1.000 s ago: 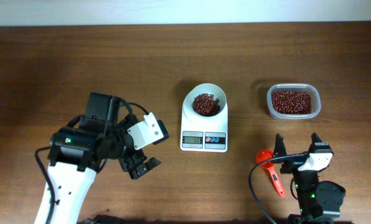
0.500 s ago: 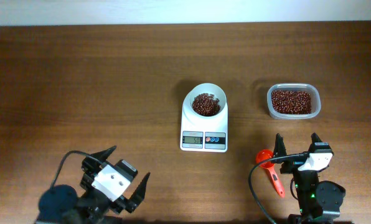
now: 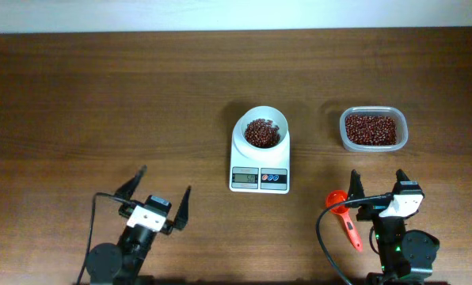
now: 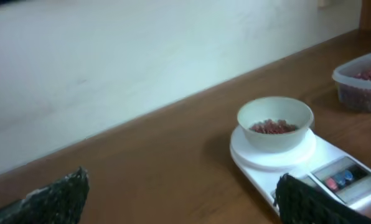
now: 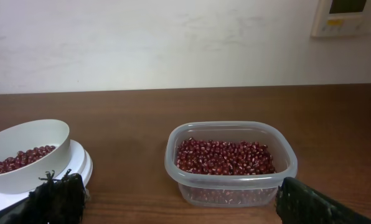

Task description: Scoop and weigh 50g on scale

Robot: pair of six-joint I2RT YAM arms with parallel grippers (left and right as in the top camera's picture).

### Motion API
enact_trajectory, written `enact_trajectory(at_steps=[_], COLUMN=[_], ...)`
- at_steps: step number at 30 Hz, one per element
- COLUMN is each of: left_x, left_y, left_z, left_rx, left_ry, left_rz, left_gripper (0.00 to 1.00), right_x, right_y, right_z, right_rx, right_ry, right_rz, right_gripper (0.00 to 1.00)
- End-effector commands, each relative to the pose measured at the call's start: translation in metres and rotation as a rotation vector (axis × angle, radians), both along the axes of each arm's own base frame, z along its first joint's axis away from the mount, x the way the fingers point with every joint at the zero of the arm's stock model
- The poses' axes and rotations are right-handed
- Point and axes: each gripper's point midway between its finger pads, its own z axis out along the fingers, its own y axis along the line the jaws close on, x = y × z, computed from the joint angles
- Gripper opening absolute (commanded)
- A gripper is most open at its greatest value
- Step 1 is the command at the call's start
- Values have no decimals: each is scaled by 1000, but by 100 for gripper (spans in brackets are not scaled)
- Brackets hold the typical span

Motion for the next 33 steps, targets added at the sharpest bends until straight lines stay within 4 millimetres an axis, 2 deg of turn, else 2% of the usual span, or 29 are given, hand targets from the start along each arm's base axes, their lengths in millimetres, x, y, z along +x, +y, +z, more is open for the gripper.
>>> enact_trajectory(at_steps=[1,5,9,14,33], left_x=[10,17,21,22,22], left_y=[3,12,29,37,43], left_z=[-21,-32,-34,-49,-56], left_rx=[-13,-14,-24,-19,-88], left_ry=[-16,-37,-29,33,77], left_rz=[19,72,171,206,246], left_gripper=[99,99,99,99,99], right_x=[0,0,0,0,0], right_y=[1,1,1,1,1], right_z=[-5,-5,-5,-5,-5], right_rx=[7,7,7,7,7], right_ry=[11,11,11,11,11], right_rz=[3,3,3,3,2], right_gripper=[99,99,99,99,99])
